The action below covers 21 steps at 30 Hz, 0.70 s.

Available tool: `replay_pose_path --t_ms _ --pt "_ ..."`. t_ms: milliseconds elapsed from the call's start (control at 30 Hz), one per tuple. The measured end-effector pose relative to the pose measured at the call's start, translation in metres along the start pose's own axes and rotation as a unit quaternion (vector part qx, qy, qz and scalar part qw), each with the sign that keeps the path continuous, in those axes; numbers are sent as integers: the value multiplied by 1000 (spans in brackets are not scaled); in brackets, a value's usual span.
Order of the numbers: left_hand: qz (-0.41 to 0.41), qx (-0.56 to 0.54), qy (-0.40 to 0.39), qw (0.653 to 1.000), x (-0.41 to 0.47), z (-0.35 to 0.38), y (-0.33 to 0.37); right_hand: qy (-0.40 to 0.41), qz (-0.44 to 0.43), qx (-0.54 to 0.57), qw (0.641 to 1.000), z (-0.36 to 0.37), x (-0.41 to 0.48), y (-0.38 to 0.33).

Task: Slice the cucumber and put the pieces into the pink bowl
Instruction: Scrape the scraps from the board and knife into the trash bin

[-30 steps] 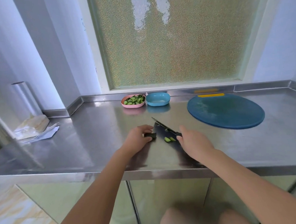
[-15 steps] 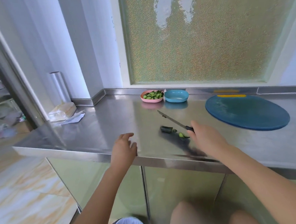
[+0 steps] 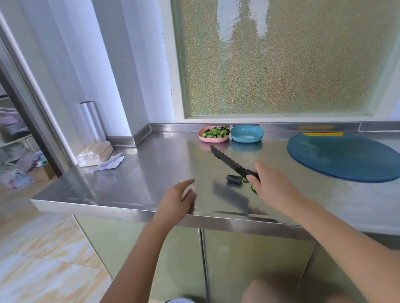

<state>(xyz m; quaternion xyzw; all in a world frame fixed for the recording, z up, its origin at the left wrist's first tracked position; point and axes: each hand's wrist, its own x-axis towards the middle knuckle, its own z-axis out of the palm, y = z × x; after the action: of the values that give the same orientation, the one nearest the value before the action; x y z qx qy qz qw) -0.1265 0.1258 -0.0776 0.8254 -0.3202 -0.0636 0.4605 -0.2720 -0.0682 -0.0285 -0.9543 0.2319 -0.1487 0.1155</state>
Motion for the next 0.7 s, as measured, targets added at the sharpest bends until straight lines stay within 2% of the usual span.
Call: replay_pose_path --t_ms 67,167,300,400,500,633,700 --pt "-8 -76 91 993 -14 -4 -3 10 -13 1 1000 3 -3 -6" --pt "-11 -95 224 970 -47 -8 -17 40 -50 -21 998 14 -10 -26" --pt "-85 -100 276 952 -100 2 -63 42 -105 -12 993 35 -22 -57" --pt "-236 -85 257 933 -144 19 -133 31 -148 35 988 50 -45 -78" --pt "-404 -66 161 898 -192 40 -199 5 -200 67 978 68 -74 -98" --pt "-577 -118 83 804 -240 67 -259 -72 -239 88 964 104 -100 -108" --pt "-657 -175 58 731 -254 81 -280 -109 -246 63 961 124 -108 -107"
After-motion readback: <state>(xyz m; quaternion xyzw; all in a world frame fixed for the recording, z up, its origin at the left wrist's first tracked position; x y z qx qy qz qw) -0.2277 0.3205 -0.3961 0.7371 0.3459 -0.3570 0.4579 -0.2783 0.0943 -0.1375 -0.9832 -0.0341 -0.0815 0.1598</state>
